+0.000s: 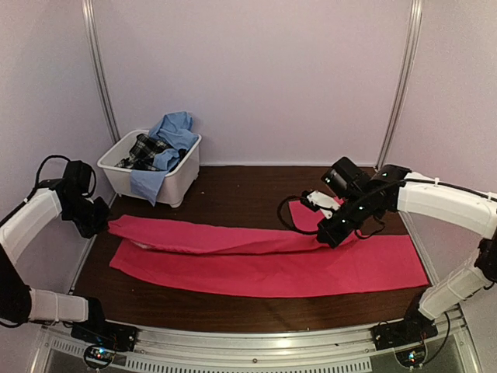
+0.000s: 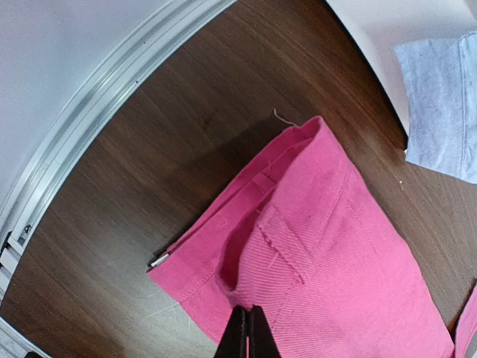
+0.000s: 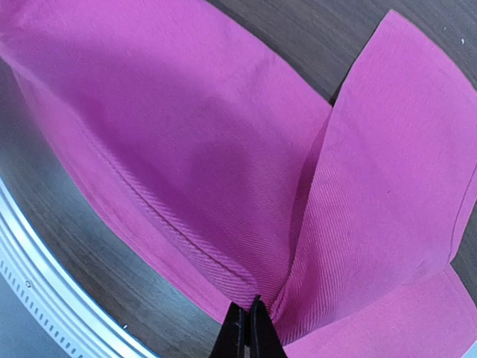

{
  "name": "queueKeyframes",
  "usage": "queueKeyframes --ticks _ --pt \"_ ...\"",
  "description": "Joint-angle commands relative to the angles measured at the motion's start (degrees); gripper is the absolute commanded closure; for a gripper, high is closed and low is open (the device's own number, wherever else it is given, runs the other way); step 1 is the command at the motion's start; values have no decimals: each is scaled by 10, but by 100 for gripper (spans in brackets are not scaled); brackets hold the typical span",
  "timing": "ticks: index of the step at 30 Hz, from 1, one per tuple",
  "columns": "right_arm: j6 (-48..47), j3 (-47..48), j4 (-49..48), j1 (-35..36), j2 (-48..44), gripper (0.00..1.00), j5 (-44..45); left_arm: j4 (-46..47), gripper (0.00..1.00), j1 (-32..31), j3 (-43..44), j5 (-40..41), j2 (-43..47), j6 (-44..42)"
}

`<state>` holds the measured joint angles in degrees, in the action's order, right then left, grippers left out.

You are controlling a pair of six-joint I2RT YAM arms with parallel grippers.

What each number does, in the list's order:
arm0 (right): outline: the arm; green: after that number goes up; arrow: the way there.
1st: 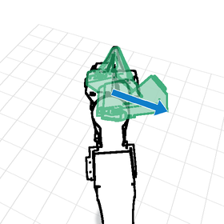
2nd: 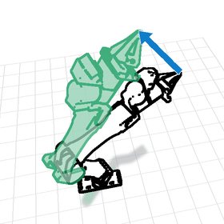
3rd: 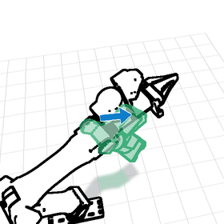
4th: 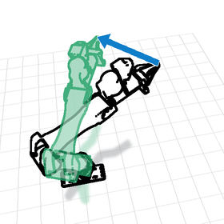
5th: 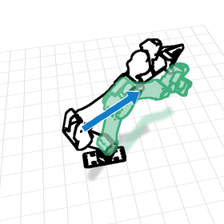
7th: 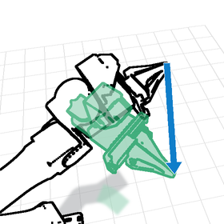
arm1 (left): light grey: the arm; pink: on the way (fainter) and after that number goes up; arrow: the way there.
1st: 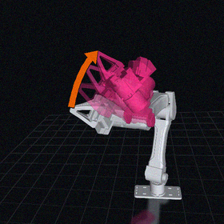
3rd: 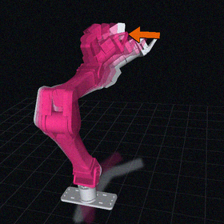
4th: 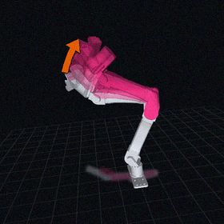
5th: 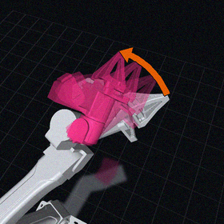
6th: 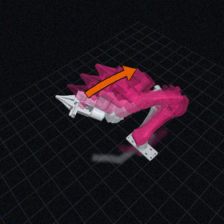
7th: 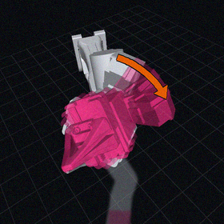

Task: Fold and stack the mixed laundry pile
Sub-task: Fold the flattened trousers at the center of the board.

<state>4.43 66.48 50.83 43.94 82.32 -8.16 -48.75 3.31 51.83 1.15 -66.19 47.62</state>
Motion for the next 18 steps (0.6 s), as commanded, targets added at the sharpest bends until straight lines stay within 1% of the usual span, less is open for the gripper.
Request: queueKeyframes --ticks 1,5,11,14,18 --pt "6 8 31 11 -26 100 -24 -34 100 19 14 8 23 -26" --pt "15 -34 31 36 10 100 -17 -42 100 20 -14 3 30 -29" --pt "15 -45 19 64 86 100 -21 -25 100 20 -80 -8 23 -31" --pt "6 -50 10 81 121 100 -33 -8 100 20 -95 1 14 -31" --pt "7 -46 13 86 183 100 -9 23 100 20 -86 -9 -2 -59"
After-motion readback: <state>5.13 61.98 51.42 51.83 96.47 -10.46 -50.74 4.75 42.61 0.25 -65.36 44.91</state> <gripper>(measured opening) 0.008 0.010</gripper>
